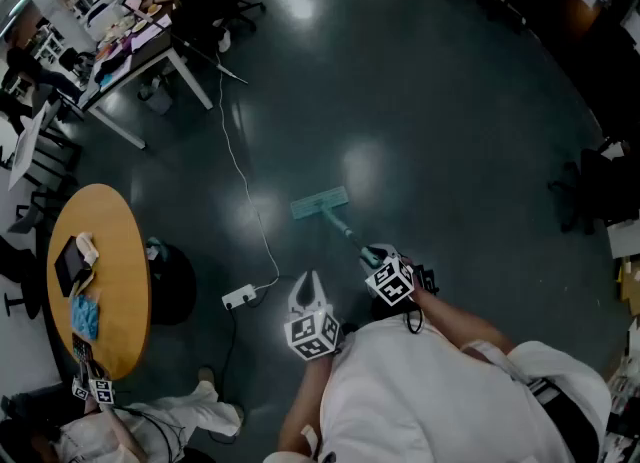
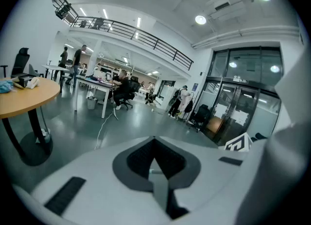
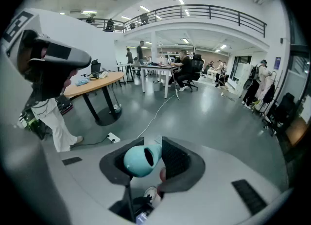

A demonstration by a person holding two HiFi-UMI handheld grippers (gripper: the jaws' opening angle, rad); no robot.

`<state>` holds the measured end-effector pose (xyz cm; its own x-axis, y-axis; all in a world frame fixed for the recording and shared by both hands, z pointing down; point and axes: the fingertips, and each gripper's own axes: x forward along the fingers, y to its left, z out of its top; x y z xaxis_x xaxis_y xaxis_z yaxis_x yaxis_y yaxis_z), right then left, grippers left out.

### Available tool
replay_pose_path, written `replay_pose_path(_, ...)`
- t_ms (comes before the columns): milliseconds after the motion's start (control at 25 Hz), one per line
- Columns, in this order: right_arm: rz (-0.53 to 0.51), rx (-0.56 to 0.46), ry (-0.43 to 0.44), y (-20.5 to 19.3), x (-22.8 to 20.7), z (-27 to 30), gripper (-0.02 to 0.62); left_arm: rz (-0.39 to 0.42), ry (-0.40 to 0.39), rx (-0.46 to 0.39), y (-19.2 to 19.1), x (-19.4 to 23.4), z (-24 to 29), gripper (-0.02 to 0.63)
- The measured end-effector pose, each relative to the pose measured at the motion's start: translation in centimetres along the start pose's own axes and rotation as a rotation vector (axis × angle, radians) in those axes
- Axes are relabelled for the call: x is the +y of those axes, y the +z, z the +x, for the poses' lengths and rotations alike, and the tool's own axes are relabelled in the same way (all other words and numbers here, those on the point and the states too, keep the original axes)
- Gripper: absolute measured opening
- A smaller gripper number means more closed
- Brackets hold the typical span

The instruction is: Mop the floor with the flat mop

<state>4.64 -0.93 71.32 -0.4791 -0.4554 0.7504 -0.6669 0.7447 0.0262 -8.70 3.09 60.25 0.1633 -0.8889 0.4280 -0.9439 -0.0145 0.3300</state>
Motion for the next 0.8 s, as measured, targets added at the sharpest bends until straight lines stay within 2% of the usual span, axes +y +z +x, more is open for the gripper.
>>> replay_pose_path(360, 0.059, -0.042, -0.026, 1.9, -1.2, 0.5, 0.12, 0.016, -0.008, 0.009, -0.4, -0.2, 0.5, 0.001)
replay_pose_path(800, 0.041, -0.011, -0.04, -0.4, 0.3, 0.1, 0.12, 0.01, -0.011, 0.007, -0.4, 0.3, 0.2, 0.0)
